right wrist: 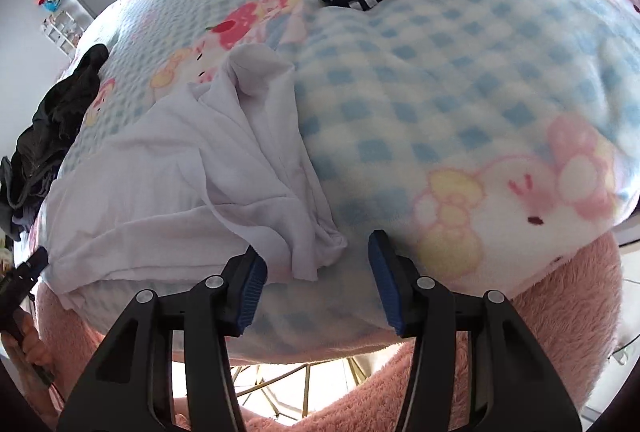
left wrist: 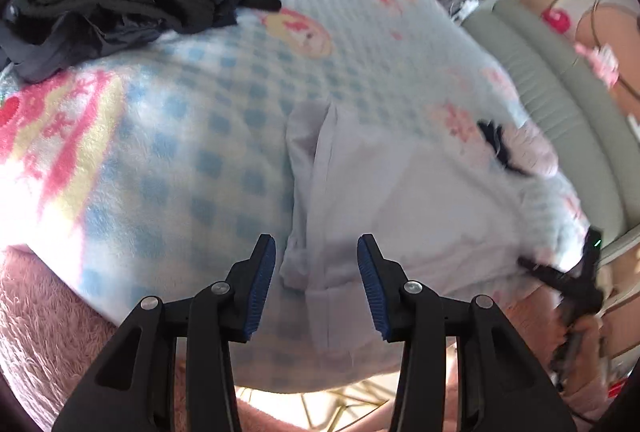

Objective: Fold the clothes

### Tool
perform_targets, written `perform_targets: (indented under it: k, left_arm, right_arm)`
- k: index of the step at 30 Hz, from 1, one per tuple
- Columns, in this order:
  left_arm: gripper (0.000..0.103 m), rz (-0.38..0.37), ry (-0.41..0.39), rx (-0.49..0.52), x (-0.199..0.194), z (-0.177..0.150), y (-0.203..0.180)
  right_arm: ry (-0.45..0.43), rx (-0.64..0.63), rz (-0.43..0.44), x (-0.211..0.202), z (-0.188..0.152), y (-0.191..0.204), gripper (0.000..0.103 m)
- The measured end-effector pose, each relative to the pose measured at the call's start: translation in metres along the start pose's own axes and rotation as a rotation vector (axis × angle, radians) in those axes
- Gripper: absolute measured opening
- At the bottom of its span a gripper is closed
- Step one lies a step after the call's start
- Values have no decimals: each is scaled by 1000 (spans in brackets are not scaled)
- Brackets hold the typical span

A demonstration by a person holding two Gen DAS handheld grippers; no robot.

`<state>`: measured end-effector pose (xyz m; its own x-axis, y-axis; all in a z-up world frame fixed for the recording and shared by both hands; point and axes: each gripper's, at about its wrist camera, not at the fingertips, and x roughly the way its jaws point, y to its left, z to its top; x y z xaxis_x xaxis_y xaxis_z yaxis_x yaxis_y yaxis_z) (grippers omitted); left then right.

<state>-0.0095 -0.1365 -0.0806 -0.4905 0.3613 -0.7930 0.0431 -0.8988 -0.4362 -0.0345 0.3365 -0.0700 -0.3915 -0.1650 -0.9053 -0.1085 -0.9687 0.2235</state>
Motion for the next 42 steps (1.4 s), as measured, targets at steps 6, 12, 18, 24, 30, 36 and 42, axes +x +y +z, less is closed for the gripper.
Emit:
perform_targets:
  k: [6,12,18,24,30,36,42]
  left_arm:
    - [36,24,-31,28,6,-7,-9]
    - [29,208,-111,100,0,15,-21]
    - [38,99,-139,78,-14,47,-9]
    - [37,53,-37,136,33,68,-33]
    - [35,127,-8,132,72,78,-37]
    - [35,150,-74,126,73,99,-31]
    - [38,89,-142,62,48,99,-21]
  right_arm:
    - [-83,-62,69,-27,6,13,62]
    - [18,-146,-144,7,7,15,60]
    - [-123,-79,48,-38,38,12,63]
    - [-92,-213,54,-19,76,49,63]
    - [13,-244,46,49,86,61,38]
    - [-136,-179,-128,44,103,36,28]
    - [-87,-37,168,26,109,11,44]
